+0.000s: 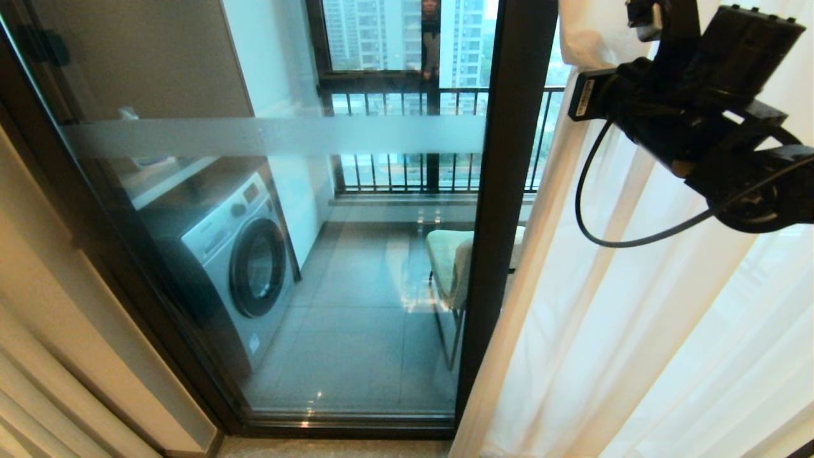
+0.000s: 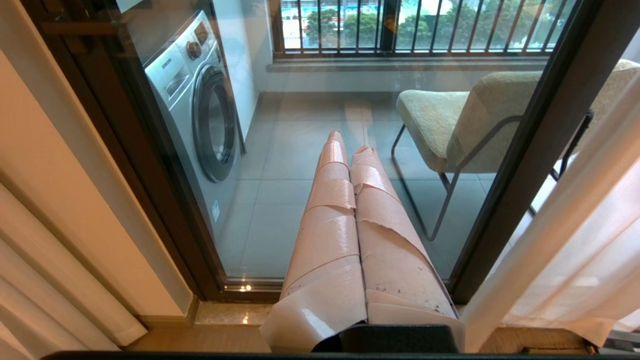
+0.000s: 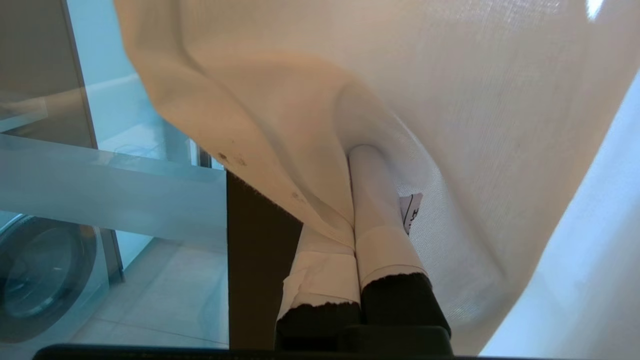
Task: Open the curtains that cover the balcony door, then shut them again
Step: Pull the inner curtains open on both sides
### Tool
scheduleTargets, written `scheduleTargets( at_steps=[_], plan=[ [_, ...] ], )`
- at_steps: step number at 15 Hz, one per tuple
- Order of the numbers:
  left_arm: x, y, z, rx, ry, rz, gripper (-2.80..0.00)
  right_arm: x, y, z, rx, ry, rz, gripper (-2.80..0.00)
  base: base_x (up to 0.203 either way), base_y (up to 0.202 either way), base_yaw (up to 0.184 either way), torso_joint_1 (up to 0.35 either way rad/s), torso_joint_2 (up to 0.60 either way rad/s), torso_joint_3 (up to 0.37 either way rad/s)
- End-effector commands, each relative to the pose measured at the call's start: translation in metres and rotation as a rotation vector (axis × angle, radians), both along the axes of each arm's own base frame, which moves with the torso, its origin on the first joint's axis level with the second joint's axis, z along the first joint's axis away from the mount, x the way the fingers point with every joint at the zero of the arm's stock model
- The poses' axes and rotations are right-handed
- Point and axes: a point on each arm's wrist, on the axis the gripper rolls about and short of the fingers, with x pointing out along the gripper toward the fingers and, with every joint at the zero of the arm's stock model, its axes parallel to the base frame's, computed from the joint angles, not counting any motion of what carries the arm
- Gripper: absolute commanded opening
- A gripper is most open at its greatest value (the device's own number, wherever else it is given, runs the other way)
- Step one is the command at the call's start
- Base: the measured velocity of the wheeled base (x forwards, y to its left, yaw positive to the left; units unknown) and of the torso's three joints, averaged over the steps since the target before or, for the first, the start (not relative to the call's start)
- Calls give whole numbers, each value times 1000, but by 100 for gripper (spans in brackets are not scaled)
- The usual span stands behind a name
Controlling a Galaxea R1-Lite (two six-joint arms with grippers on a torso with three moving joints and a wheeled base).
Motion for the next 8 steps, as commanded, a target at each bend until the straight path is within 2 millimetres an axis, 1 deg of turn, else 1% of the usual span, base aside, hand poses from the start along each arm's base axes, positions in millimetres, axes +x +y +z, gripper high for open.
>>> scheduleTargets(
  at_steps=[1, 5, 8],
  plan=[
    [0, 0, 0, 0, -1, 0, -280, -26, -11, 13, 10, -31, -5, -280, 0, 0, 0, 0, 0, 0],
    [0, 0, 0, 0, -1, 1, -280, -43, -22, 21, 15, -38, -20, -280, 0, 0, 0, 0, 0, 0],
    [0, 0, 0, 0, -1, 1, -280, -46, -40, 25, 6, -6, -68, -280, 0, 0, 0, 0, 0, 0]
  ],
)
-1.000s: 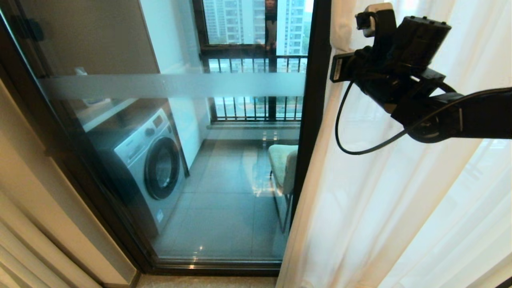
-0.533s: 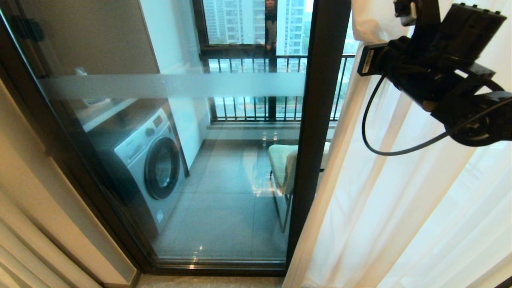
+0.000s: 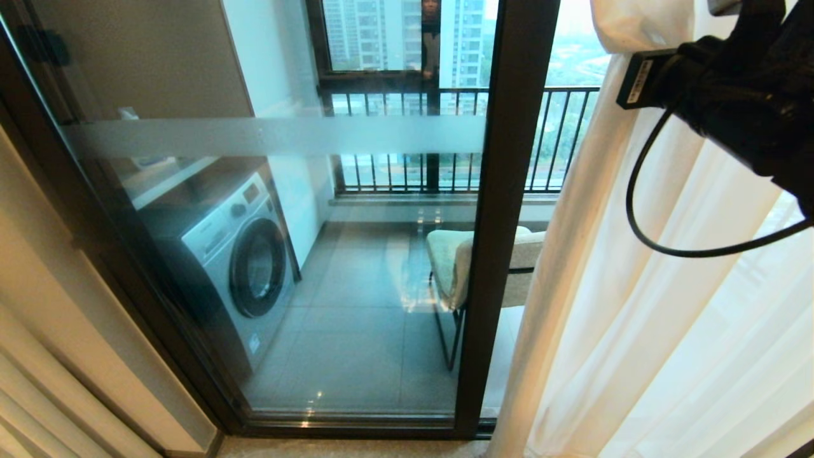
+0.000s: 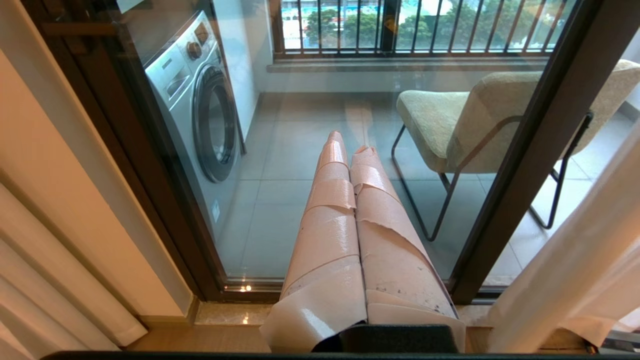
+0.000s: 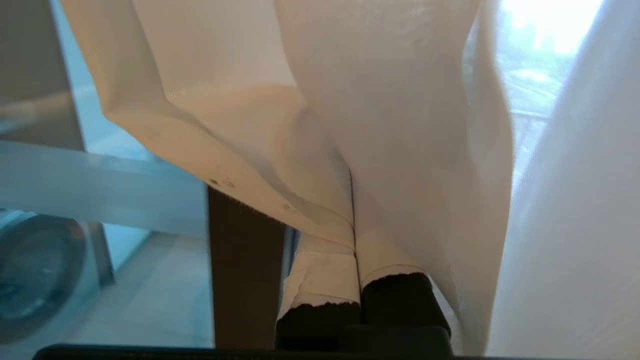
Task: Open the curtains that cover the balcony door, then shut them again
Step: Pull the inner curtains open on both sides
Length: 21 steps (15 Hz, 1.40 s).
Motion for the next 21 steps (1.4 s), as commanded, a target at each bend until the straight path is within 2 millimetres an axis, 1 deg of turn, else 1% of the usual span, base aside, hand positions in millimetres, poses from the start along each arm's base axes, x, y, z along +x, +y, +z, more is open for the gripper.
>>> scheduleTargets(
  at_steps=[1, 2, 3, 4, 7, 10, 13, 15, 19, 20, 21],
  plan=[
    [0, 0, 0, 0, 0, 0, -280, -8, -18, 8, -2, 2, -50, -280, 0, 0, 0, 0, 0, 0],
    [0, 0, 0, 0, 1, 0, -280, -9, -28, 8, -7, 20, -80, -280, 0, 0, 0, 0, 0, 0],
    [0, 0, 0, 0, 0, 1, -280, -10, -34, 7, -12, 36, -96, -280, 0, 0, 0, 0, 0, 0],
    [0, 0, 0, 0, 1, 0, -280, -12, -46, 6, -16, 53, -132, -280, 0, 0, 0, 0, 0, 0],
    [0, 0, 0, 0, 1, 0, -280, -22, -72, 2, -26, 81, -190, -280, 0, 0, 0, 0, 0, 0],
    [0, 0, 0, 0, 0, 0, -280, -34, -88, 1, -35, 82, -205, -280, 0, 0, 0, 0, 0, 0],
    [0, 0, 0, 0, 1, 0, -280, -42, -98, 1, -25, 90, -180, -280, 0, 0, 0, 0, 0, 0],
    [0, 0, 0, 0, 0, 0, -280, -49, -106, -4, -29, 110, -174, -280, 0, 0, 0, 0, 0, 0],
    [0, 0, 0, 0, 1, 0, -280, -65, -105, -19, -37, 134, -175, -280, 0, 0, 0, 0, 0, 0],
    [0, 0, 0, 0, 0, 0, -280, -68, -105, -23, -39, 129, -174, -280, 0, 0, 0, 0, 0, 0],
    [0, 0, 0, 0, 0, 0, -280, -71, -105, -23, -37, 92, -174, -280, 0, 0, 0, 0, 0, 0]
  ],
)
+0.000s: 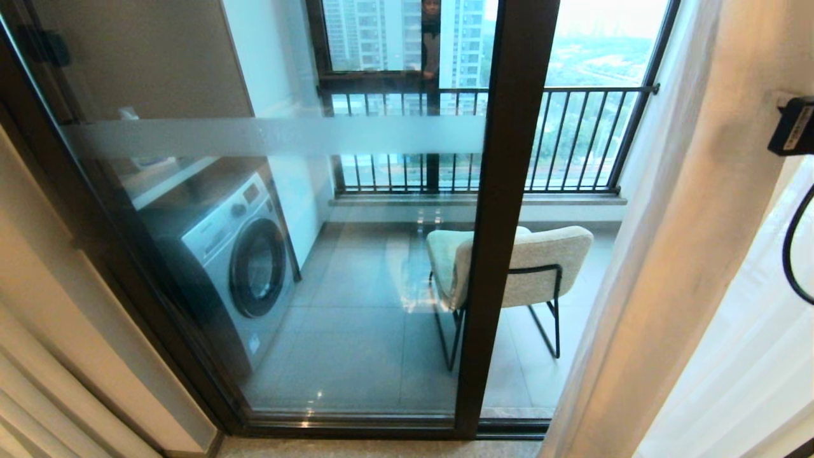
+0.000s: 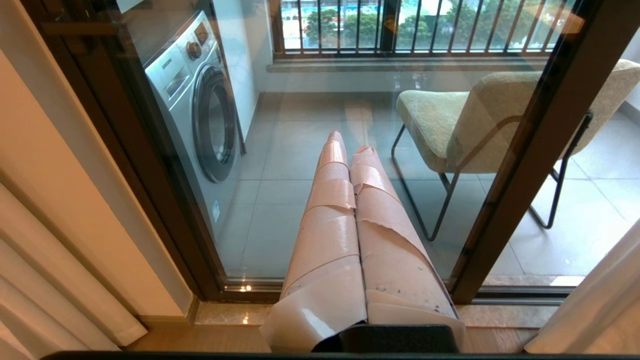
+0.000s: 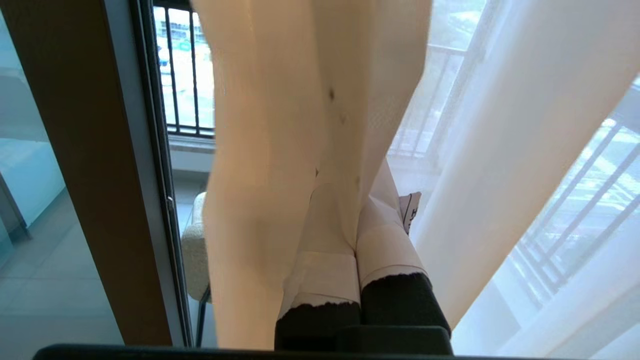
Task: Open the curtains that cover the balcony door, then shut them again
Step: Pull the inner curtains open on both sides
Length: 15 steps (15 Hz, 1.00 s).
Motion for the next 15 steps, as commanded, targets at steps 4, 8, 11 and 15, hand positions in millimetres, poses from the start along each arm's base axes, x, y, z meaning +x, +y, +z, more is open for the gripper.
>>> scheduleTargets(
  at_steps=[4, 8, 11, 15],
  plan=[
    [0, 0, 0, 0, 0, 1, -280, -9, 1, 4, -19, -98, 0, -280, 0, 0, 0, 0, 0, 0],
    [0, 0, 0, 0, 0, 0, -280, -8, 1, 6, -19, -108, 0, -280, 0, 0, 0, 0, 0, 0],
    [0, 0, 0, 0, 0, 0, -280, -5, 1, 4, -13, -102, 1, -280, 0, 0, 0, 0, 0, 0],
    [0, 0, 0, 0, 0, 0, -280, 5, 0, 6, 0, -118, 6, -280, 0, 0, 0, 0, 0, 0]
  ],
)
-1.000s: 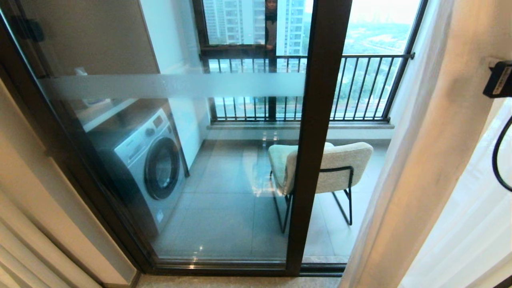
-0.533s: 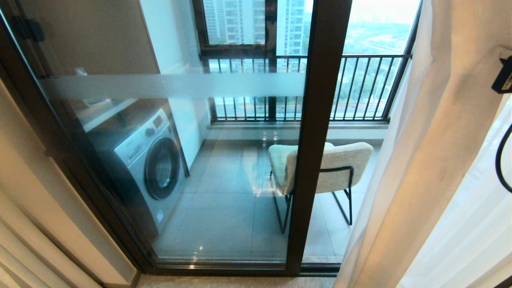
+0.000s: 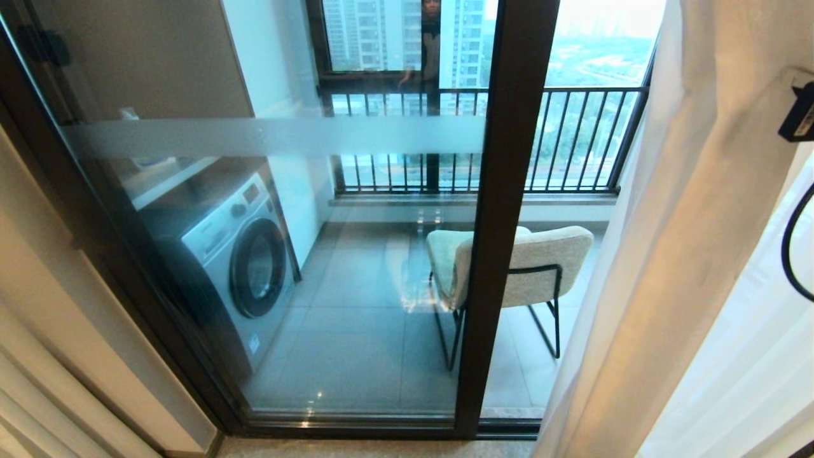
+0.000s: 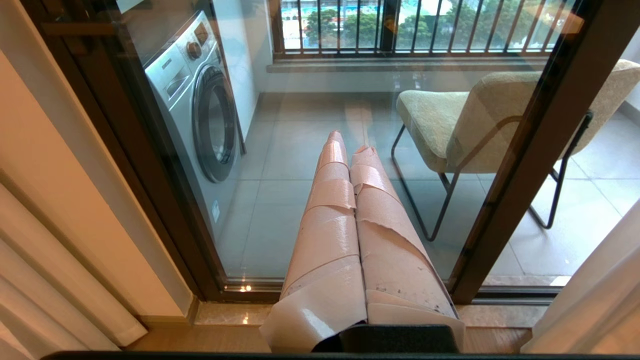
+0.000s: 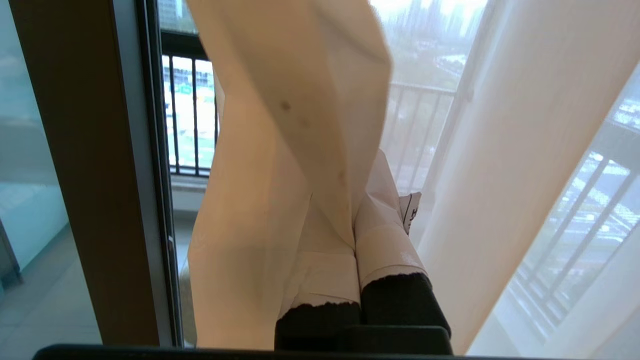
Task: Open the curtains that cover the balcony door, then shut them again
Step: Pull the inner curtains open on both sides
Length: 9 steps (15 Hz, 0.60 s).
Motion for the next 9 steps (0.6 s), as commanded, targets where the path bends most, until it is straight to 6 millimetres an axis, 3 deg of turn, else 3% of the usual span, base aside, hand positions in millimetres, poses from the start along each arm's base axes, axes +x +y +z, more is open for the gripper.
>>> scheduleTargets(
  at_steps=[1, 6, 9],
  plan=[
    [0, 0, 0, 0, -1, 0, -280, 12, 0, -1, 0, -9, 0, -280, 0, 0, 0, 0, 0, 0],
    [0, 0, 0, 0, 0, 0, -280, 18, 0, 1, 0, -20, 2, -280, 0, 0, 0, 0, 0, 0],
    [0, 0, 0, 0, -1, 0, -280, 31, -1, 5, -1, -37, 1, -280, 0, 0, 0, 0, 0, 0]
  ],
)
